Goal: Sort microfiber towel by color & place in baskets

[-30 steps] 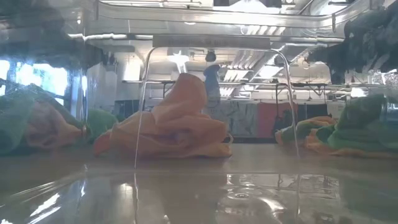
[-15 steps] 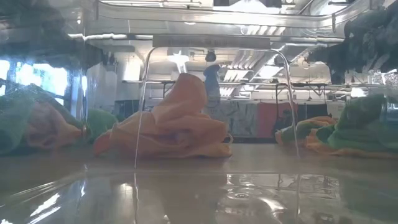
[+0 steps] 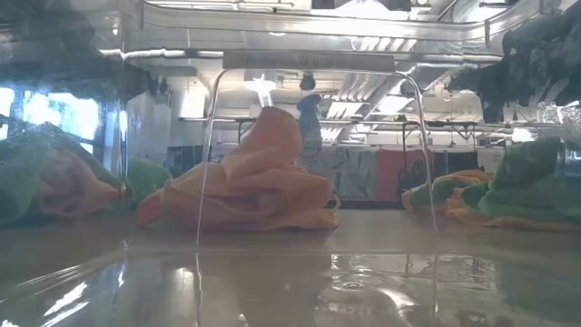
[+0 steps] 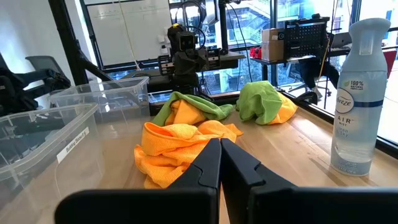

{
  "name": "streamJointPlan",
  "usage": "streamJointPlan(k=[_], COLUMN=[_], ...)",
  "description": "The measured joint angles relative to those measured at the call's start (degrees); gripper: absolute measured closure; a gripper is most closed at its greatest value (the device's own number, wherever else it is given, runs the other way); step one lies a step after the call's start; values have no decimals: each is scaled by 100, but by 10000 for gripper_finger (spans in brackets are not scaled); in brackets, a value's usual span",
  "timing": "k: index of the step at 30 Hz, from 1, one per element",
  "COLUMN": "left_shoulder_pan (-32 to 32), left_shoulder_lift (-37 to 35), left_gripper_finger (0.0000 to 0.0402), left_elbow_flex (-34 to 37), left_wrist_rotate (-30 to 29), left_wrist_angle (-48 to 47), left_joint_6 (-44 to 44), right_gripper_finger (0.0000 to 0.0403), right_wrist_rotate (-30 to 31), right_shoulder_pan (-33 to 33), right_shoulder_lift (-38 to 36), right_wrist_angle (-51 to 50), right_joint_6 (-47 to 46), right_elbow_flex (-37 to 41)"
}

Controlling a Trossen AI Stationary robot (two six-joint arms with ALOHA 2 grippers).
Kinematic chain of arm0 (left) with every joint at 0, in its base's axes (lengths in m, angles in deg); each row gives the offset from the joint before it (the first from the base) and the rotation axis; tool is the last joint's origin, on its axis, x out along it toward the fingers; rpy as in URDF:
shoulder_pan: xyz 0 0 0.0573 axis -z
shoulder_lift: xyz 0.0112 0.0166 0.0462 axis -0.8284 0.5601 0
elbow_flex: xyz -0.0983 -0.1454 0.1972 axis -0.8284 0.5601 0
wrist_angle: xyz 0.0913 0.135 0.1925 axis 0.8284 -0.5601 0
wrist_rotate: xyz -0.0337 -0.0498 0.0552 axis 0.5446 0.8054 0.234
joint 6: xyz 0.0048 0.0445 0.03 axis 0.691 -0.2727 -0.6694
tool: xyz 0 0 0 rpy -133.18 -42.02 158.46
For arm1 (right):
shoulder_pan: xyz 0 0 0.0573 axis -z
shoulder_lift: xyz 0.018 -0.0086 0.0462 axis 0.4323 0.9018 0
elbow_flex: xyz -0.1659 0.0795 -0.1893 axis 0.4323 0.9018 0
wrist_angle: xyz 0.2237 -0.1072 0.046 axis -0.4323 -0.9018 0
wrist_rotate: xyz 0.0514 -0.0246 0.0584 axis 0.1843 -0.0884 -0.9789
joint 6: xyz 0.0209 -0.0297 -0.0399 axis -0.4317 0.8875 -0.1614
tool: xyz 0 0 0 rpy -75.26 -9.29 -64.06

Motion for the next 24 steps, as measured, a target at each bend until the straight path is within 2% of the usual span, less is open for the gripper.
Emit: streamJointPlan(k=[9, 15, 24], left_shoulder_pan=[0, 0, -2], left_shoulder_lift=[0, 1, 2], left_gripper_finger=[280, 280, 280], left_elbow_flex=[0, -1, -2], left_wrist_rotate=[0, 80, -208], left_wrist_angle=[0, 28, 133], left_joint_6=[23, 1526, 2152], right_gripper_finger=[402, 402, 402], right_wrist_rotate=[0, 0, 0], right_shoulder_pan=[2, 2, 2], right_shoulder_lift=[-2, -2, 0], right_wrist_angle=[-1, 0, 0], right_joint_6=[0, 0, 0], right_elbow_flex=[0, 0, 0])
